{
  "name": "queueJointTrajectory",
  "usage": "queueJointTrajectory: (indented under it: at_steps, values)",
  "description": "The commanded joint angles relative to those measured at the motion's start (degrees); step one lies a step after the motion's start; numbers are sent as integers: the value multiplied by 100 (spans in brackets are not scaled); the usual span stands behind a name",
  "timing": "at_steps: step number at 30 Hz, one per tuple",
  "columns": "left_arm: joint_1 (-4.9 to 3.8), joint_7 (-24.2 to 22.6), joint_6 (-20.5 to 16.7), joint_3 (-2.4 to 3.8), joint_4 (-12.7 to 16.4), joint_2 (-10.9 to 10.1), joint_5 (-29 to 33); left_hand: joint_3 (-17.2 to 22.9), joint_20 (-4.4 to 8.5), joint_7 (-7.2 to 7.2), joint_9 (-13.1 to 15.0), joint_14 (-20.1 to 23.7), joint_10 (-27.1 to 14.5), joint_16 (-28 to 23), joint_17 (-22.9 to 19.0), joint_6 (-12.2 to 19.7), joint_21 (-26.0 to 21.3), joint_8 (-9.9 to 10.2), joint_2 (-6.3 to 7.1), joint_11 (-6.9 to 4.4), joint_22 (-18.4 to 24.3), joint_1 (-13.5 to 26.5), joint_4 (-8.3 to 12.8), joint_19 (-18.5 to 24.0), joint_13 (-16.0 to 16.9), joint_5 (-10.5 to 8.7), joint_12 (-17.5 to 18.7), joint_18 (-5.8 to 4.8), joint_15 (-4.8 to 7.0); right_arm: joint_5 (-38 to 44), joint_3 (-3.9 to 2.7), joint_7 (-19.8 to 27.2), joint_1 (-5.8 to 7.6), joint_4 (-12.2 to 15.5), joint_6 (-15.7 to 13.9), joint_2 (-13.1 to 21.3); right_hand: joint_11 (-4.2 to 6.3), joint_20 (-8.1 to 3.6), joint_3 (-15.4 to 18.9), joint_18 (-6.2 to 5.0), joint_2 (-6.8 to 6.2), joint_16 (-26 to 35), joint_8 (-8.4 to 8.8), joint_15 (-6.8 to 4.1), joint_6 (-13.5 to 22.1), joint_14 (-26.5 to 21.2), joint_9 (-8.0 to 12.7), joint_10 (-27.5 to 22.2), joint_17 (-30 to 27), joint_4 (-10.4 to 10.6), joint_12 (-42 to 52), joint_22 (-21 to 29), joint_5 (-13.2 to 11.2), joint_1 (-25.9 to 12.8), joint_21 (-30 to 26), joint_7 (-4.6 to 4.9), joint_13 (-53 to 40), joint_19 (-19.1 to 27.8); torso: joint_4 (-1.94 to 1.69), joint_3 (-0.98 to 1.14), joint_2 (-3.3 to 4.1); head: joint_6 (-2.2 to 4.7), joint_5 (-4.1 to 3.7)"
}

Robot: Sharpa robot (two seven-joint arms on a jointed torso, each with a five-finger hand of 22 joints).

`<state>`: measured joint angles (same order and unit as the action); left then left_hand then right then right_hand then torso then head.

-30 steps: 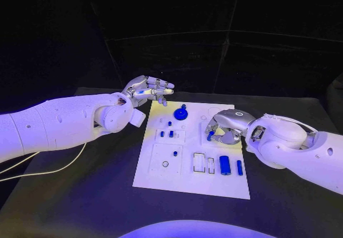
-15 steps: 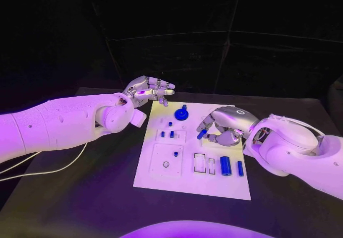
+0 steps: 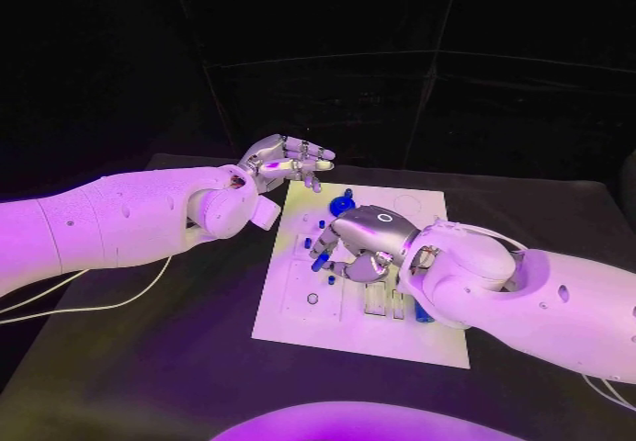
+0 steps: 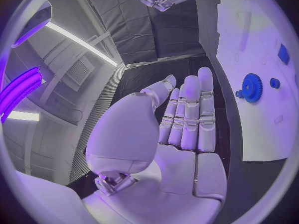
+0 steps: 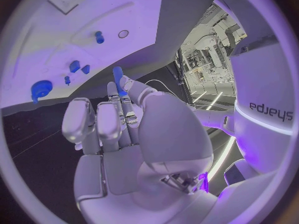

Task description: Assemble the parts on the task board

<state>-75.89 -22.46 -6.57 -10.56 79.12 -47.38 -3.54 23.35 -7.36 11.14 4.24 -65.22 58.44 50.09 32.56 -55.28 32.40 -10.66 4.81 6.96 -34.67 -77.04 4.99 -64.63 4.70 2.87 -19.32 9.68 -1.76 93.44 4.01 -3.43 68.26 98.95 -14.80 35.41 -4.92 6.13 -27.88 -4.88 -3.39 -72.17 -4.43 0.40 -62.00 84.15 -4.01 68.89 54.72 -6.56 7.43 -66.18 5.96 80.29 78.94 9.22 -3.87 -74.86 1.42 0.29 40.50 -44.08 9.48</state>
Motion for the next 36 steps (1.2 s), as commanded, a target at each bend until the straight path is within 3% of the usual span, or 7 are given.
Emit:
queueJointTrajectory:
  at_steps: [1,8,13,23,36]
  values:
    - [-10,-43,65,6,6,8,14,-32,9,12,-7,20,-23,-21,-5,20,-39,24,-56,-4,6,-22,17,36,-6,-11,-36,79,-4,166,25,191,-47,-83,214,-102,-16,20,-37,-24,-25,-27,14,-21,29,19,7,7,-7,6,-29,10,34,-12,25,31,5,-14,2,-3,-2,-16,31]
    - [-11,-53,56,6,5,7,14,-32,9,12,-7,20,-23,-21,-5,20,-39,24,-56,-4,6,-22,17,36,-6,-11,-36,79,-4,250,190,180,-176,-297,517,-301,-19,22,-35,-24,-34,-31,18,-18,32,19,7,5,-2,8,-37,11,35,-25,24,34,5,-11,1,1,-7,-67,74]
    - [-11,-54,57,6,-4,14,14,-32,9,12,-7,20,-23,-21,-5,20,-39,24,-56,-4,6,-22,17,36,-6,-11,-36,79,-4,313,264,168,-200,-397,603,-388,-21,24,-33,-24,-44,-34,22,-16,35,20,8,3,2,9,-44,11,36,-35,24,36,5,-10,-3,4,-1,-75,77]
    - [-12,-47,64,6,-8,14,14,-32,9,12,-7,20,-23,-21,-5,20,-39,24,-56,-4,6,-22,17,36,-6,-11,-36,79,-4,441,295,17,-232,-501,729,-474,-21,26,-28,-24,-51,-34,21,-14,30,19,6,9,-1,16,-49,9,35,-55,26,36,3,-10,-1,0,-5,-98,65]
    - [-12,-38,75,6,-12,16,14,-43,9,13,-6,17,-26,-31,-16,20,-48,22,-62,-3,14,-19,16,34,-6,-11,-42,78,-5,597,299,-87,-262,-560,679,-559,-18,28,-30,-25,-49,-33,19,-14,22,18,4,18,-6,20,-50,12,38,-63,24,33,0,-7,-2,1,-8,-100,66]
